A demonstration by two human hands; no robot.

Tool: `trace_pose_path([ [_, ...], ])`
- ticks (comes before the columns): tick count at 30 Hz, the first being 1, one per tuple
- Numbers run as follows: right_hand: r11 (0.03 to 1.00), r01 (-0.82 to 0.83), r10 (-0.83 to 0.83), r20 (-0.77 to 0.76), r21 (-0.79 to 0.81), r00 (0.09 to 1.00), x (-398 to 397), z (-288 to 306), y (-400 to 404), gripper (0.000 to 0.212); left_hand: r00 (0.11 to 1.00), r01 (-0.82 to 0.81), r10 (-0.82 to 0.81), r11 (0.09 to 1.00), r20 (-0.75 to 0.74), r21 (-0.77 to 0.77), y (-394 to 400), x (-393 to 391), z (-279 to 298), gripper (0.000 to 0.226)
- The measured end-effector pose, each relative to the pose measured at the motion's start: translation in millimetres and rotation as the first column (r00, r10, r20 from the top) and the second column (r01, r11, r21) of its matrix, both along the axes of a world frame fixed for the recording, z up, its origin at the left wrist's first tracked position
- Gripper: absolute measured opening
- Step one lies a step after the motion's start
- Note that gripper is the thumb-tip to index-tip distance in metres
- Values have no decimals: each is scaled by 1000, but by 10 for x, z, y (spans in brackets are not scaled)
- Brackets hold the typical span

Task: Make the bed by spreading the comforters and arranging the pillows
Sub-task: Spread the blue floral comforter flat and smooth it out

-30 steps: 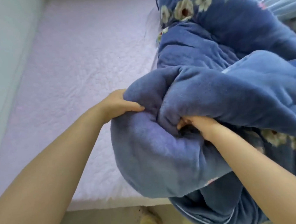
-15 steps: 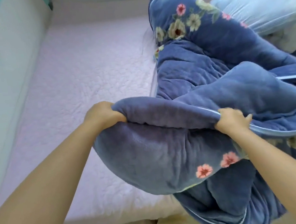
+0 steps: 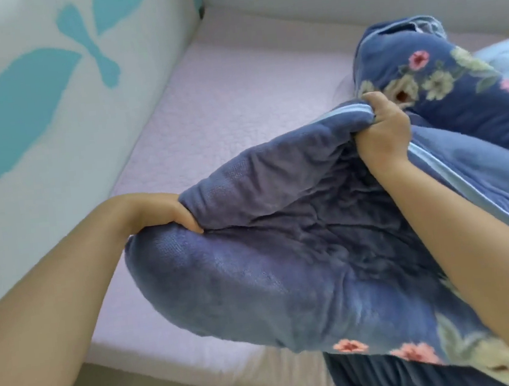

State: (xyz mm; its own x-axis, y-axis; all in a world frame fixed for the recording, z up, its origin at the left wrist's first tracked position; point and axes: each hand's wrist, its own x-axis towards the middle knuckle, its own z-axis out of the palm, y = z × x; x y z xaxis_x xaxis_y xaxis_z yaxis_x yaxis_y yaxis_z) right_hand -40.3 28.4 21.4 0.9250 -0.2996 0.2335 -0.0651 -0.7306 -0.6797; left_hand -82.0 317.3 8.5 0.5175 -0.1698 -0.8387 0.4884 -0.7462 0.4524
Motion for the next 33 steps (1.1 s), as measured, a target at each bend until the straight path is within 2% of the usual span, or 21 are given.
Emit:
trace_pose_path([
  [3,985,-166,165,-24,-54,986,176,-19,737,29,993,-111,114,991,-39,71,727,-108,20,50],
  [6,960,-260,255,-63,-101,965,293,-52,1371,35,976,-196,206,972,-71,128,1274,-231,-8,41],
  [9,937,-337,328,-95,-93,940,333,-133,2222,39,960,-230,251,959,-122,163,1978,-402,-94,36],
  [11,912,-399,389,-112,-92,914,338,-189,2760,39,940,-236,281,945,-192,226,2383,-520,-143,24],
  [13,870,-483,468,-143,-101,872,343,-307,3317,37,908,-252,339,912,-247,323,2813,-633,-203,6],
  [16,780,-611,579,-212,-138,787,337,-556,4046,31,867,-198,361,883,-344,427,3334,-801,-371,17],
  [19,667,-725,653,-335,-171,679,314,-967,4569,30,851,-135,334,884,-404,448,3604,-958,-723,11],
  [21,572,-789,667,-432,-224,606,262,-1292,4722,29,854,-83,298,886,-425,456,3604,-1017,-1018,15],
  [25,379,-880,625,-621,-287,472,128,-1860,4728,30,881,-31,254,873,-399,487,3606,-1145,-1704,57],
  [28,333,-887,534,-710,-321,458,108,-2142,4565,40,875,-17,229,895,-427,446,3553,-1252,-2114,74],
  [31,261,-906,540,-727,-334,424,57,-2338,4290,61,850,5,218,907,-480,421,3498,-1351,-2308,77],
  [33,225,-898,554,-709,-377,436,12,-2422,4134,78,853,20,211,901,-478,432,3520,-1407,-2390,76],
])
